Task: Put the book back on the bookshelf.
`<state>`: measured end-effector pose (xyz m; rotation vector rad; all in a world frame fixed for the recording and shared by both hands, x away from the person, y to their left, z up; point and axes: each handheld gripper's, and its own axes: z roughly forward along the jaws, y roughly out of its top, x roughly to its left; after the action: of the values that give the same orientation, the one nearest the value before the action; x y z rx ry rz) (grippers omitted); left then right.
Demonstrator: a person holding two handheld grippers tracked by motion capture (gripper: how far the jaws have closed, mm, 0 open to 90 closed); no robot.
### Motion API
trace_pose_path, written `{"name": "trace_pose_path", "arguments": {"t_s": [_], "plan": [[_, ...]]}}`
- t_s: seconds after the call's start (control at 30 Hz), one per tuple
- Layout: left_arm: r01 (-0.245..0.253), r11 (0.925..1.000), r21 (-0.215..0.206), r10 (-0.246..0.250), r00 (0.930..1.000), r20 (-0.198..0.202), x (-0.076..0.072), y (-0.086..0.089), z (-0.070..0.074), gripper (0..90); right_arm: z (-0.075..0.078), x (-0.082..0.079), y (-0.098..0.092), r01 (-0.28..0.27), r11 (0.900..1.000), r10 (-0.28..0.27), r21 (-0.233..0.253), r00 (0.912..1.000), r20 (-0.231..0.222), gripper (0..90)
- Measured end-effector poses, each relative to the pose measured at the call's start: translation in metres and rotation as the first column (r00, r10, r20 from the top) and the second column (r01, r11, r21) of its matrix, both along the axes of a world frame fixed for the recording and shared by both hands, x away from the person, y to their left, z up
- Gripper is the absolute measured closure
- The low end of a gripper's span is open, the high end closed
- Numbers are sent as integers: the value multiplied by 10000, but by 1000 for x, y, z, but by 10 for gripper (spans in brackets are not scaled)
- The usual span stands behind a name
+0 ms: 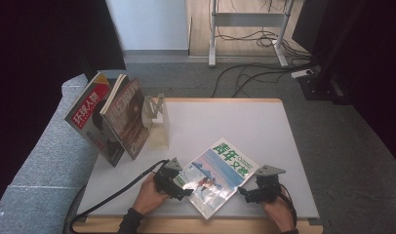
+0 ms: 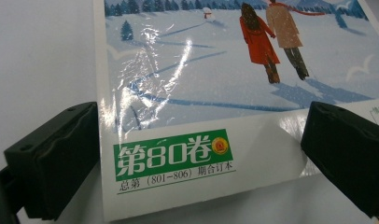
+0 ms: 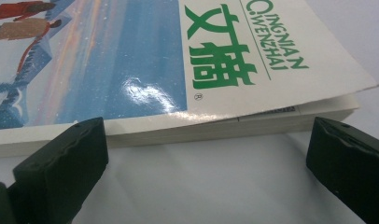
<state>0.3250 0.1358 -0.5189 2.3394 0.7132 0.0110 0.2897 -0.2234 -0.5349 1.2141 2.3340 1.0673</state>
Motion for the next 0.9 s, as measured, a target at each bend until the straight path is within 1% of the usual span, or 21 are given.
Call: {"name": "trace_pose_path", "arguments": {"t_s": [0.2, 0.33, 0.4, 0.43, 0.57, 0.63, 0.7, 0.77, 0.83, 0.9], "plan": [[-10, 10000, 18, 10, 10000, -12, -8, 3, 0, 0, 3, 7, 1, 61, 9995, -58, -308, 10000, 79, 0], [38, 9999, 100, -38, 10000, 1, -14, 5, 1, 0, 3, 14, 2, 176, 9991, -173, -377, 9998, 97, 0], [193, 9987, 465, -206, 9994, 270, -19, 4, 1, 0, 3, 18, 2, 228, 9989, -223, -403, 9997, 130, 0], [193, 9981, 593, -214, 9992, 342, -21, 3, 1, 0, 4, 20, 2, 264, 9988, -259, -415, 9996, 127, 0], [211, 9957, 906, -273, 9973, 679, -28, 1, -1, 0, 4, 30, 2, 370, 9985, -367, -394, 9993, 82, 0], [246, 9948, 986, -319, 9968, 737, -29, 0, -1, 0, 4, 35, 2, 438, 9983, -435, -395, 9990, 85, 0], [381, 9944, 984, -447, 9969, 654, -29, 1, 0, 0, 4, 39, 2, 487, 9980, -484, -401, 9988, 91, 0], [547, 9953, 793, -576, 9977, 348, -24, 4, 1, 0, 4, 43, 2, 486, 9983, -486, -326, 9988, -2, 0], [737, 9952, 642, -753, 9969, 217, -20, 6, 3, 0, 3, 45, 1, 454, 9985, -456, -293, 9989, -69, 0], [615, 9947, 822, -666, 9959, 618, -16, 9, 6, 0, 3, 46, 1, 452, 9986, -455, -259, 9989, -114, 0]]}}
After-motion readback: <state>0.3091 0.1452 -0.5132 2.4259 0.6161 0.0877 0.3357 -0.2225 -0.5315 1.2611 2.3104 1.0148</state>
